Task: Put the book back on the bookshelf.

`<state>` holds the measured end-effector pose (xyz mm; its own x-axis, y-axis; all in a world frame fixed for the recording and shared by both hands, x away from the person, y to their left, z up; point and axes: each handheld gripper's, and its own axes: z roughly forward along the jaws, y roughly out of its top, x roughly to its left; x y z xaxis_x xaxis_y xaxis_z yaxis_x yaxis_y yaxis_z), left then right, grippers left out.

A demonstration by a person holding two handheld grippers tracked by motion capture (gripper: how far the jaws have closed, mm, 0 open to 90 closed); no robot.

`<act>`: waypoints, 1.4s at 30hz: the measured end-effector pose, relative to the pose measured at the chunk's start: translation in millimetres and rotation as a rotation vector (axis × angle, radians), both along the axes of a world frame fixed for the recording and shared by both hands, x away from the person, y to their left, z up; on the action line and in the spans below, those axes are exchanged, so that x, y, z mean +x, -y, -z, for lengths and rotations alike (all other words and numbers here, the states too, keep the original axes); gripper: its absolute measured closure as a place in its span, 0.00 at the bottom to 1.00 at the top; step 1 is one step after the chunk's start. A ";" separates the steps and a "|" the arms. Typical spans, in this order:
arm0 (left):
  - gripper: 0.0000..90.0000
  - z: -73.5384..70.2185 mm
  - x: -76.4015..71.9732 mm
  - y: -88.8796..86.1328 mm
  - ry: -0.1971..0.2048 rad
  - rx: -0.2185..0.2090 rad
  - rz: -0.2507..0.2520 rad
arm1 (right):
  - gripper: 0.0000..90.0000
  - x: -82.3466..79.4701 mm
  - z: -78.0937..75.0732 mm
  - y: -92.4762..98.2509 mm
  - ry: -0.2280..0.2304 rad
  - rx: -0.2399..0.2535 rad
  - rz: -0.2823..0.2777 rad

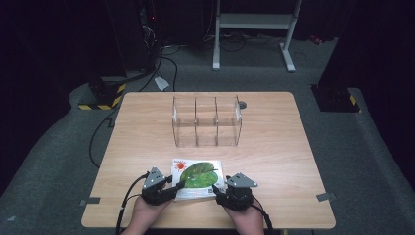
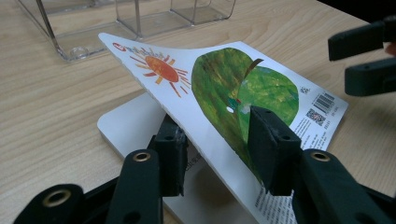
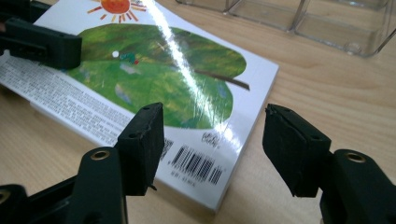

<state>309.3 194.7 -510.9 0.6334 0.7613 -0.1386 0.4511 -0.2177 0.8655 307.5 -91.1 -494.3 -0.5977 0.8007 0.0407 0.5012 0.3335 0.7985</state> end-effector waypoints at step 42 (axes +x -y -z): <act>0.72 -16.9 -27.5 5.9 0.290 0.087 0.139 | 0.27 16.8 16.8 6.0 -0.104 0.141 -0.005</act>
